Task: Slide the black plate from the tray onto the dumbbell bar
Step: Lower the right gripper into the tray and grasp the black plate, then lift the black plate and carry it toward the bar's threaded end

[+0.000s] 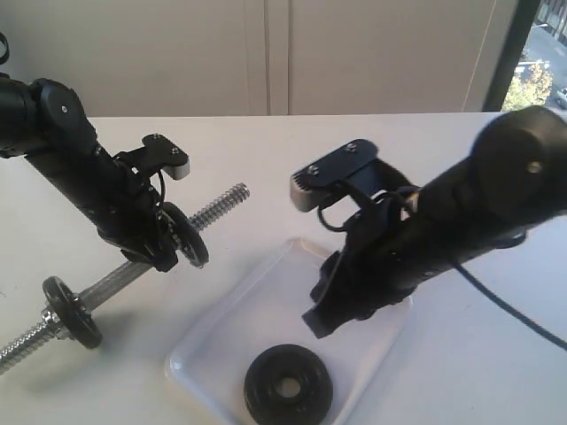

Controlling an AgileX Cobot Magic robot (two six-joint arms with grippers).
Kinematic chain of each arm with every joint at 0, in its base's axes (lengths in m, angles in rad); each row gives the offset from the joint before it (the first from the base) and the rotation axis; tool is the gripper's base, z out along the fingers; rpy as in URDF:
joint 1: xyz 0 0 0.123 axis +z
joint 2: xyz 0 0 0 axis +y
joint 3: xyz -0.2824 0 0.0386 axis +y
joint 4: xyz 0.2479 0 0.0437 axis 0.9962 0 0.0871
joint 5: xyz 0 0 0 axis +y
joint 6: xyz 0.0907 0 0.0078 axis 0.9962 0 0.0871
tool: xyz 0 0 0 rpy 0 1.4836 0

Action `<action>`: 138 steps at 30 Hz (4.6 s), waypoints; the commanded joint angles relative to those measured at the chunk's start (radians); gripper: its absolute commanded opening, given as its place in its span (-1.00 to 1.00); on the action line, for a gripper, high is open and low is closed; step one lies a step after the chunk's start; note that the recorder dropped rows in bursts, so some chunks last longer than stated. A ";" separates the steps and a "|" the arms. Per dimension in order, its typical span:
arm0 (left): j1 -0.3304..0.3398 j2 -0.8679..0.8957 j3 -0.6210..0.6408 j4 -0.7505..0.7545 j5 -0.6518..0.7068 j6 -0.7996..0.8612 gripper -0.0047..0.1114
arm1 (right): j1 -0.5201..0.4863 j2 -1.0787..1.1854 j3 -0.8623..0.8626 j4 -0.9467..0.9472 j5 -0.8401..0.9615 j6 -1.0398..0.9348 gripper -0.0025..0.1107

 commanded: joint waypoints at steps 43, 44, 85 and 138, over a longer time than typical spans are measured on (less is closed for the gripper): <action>-0.001 -0.047 -0.016 -0.063 -0.004 -0.005 -0.92 | 0.238 0.352 -0.087 -0.312 -0.013 0.165 0.90; -0.001 -0.047 -0.016 -0.063 -0.004 -0.005 -0.92 | 0.242 0.357 -0.087 -0.314 -0.013 0.165 0.90; -0.001 -0.047 -0.016 -0.063 -0.002 0.004 -0.92 | 0.243 0.315 -0.098 -0.544 0.063 0.452 -0.96; -0.001 -0.047 -0.016 -0.221 0.074 0.175 -0.92 | -0.440 0.760 -0.664 1.082 0.618 -0.701 -0.96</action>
